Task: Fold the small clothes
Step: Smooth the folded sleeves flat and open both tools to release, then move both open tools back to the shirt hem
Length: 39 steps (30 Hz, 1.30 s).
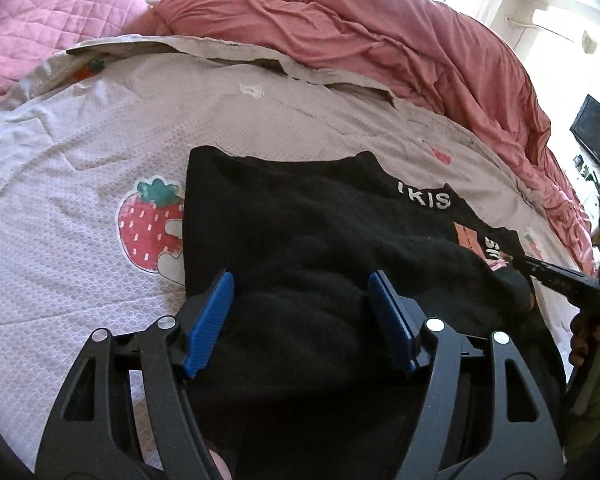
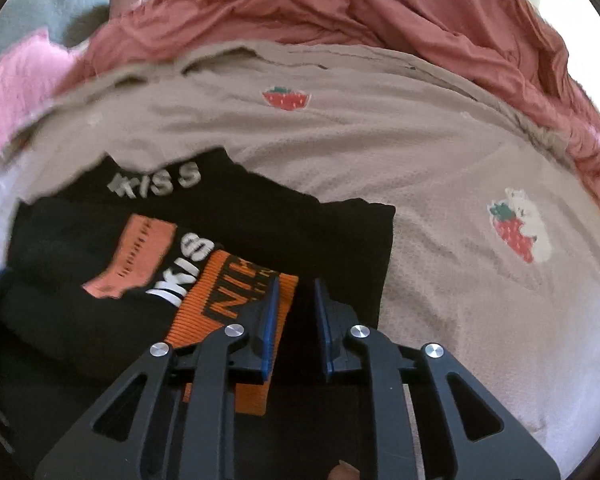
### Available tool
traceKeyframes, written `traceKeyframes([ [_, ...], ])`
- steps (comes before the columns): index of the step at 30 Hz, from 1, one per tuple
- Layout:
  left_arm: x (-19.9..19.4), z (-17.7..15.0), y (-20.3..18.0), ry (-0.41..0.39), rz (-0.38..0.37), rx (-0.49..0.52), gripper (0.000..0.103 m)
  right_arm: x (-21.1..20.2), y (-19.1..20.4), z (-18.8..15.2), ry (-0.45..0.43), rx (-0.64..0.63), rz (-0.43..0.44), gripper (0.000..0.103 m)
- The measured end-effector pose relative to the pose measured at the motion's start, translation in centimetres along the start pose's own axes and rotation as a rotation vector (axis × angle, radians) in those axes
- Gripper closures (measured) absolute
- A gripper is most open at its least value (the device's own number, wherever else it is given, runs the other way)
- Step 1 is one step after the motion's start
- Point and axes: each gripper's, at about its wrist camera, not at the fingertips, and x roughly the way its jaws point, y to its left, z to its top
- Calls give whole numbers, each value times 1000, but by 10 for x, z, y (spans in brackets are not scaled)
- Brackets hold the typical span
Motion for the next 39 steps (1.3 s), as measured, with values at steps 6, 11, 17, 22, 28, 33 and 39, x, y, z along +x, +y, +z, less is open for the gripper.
traceKeyframes([
  [6,-34,3,-11,-142,0,38,41,-37,20,-6,-89,-63,111,85],
  [11,-29,-3,-38,-124,23,173,41,-40,56,-14,-83,-148,194,85],
  [17,-4,-8,-36,2,17,189,36,-18,67,-23,5,-158,187,88],
  [22,-5,-9,-29,5,13,153,36,-8,60,-33,20,-142,193,93],
  [28,-18,-6,-25,-48,41,125,34,-11,60,-32,20,-123,210,90],
  [33,-33,-2,-15,-104,69,77,31,-23,56,-32,17,-113,231,84],
  [39,-55,-1,-7,-196,118,39,27,-43,51,-34,-5,-111,231,68],
])
